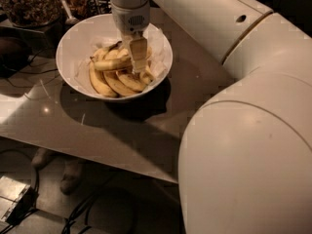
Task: Pick banana from white bowl
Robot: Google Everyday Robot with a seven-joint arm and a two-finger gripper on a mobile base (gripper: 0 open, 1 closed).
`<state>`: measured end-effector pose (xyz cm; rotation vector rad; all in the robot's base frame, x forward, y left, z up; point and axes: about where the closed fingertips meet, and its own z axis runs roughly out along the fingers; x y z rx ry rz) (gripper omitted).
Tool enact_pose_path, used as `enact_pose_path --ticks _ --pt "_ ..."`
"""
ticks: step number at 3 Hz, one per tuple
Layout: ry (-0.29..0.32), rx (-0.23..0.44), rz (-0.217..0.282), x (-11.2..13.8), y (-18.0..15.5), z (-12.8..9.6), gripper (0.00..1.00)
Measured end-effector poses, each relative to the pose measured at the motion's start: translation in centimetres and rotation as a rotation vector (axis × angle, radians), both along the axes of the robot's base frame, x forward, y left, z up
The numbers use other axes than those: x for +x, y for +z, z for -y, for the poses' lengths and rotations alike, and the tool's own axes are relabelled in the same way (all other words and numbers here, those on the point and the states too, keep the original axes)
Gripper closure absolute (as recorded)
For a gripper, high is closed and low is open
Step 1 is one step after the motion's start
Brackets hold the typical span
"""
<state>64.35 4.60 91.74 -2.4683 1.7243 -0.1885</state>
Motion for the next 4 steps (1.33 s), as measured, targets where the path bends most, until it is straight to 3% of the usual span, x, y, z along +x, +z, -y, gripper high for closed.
enact_pose_path --ticks 1,2,3,4 --pt "-0.001 -0.005 -0.020 0.02 -0.85 0.01 0.37" --pt "-0.010 -0.002 -0.021 -0.15 -1.26 0.37 0.55" --pt "-0.010 -0.002 -0.021 -0.16 -1.28 0.38 0.78" --pt "-0.007 0.024 0.005 0.39 -1.21 -0.12 0.99"
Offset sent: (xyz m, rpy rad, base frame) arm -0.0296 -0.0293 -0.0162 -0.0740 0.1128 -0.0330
